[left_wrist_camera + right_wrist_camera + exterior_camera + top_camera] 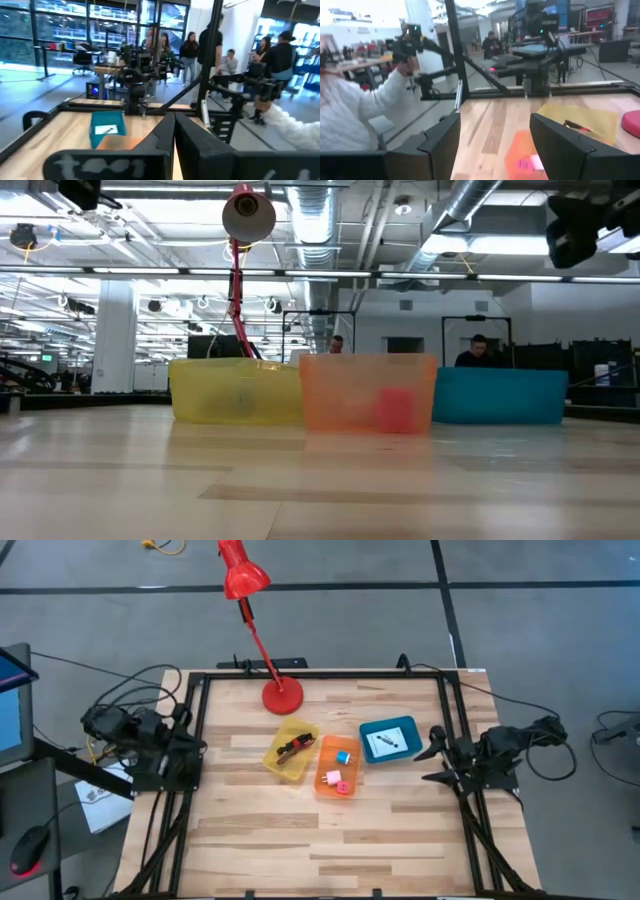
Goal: Pick and place items into bin
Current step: Return to Home Position
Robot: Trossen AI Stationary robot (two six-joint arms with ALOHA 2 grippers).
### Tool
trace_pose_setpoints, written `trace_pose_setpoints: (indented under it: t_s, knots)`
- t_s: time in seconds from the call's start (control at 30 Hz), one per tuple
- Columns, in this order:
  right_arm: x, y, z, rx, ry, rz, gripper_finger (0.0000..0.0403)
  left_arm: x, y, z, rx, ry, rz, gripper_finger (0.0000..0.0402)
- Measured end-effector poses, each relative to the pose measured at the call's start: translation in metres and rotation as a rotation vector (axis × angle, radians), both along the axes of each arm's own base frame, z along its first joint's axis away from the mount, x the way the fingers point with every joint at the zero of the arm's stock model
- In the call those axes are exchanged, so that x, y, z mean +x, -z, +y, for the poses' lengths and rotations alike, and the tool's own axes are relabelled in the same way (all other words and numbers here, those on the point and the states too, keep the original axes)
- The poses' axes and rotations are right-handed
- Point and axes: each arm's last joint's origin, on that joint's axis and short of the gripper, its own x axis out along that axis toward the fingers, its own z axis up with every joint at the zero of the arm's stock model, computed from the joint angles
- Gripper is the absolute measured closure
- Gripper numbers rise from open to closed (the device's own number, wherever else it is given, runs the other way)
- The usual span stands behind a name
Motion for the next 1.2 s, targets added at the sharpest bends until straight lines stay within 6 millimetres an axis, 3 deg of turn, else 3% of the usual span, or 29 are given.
trace_pose_setpoints:
  t_s: [0.17, 0.47, 0.63, 0.93, 1.2]
  knots:
    - [0.004, 0.006, 0.0, 0.0, 0.031, -0.024, 0.0168, 0.013, 0.007, -0.008, 0.039, 0.034, -0.11, 0.0401]
    - [0.016, 0.039, 0.005, 0.031, 0.012, -0.107, 0.0168, 0.052, 0.078, -0.032, -0.02, 0.185, -0.139, 0.0401]
    - [0.017, 0.038, 0.006, 0.073, 0.004, -0.105, 0.0168, 0.057, 0.103, -0.04, 0.078, 0.315, -0.21, 0.0401]
    - [0.016, 0.039, 0.006, 0.004, 0.009, -0.113, 0.0168, 0.057, 0.104, -0.041, 0.085, 0.345, -0.213, 0.0401]
    - [0.017, 0.048, 0.006, 0.016, 0.005, -0.011, 0.0168, 0.061, 0.125, -0.042, 0.124, 0.315, 0.007, 0.0401]
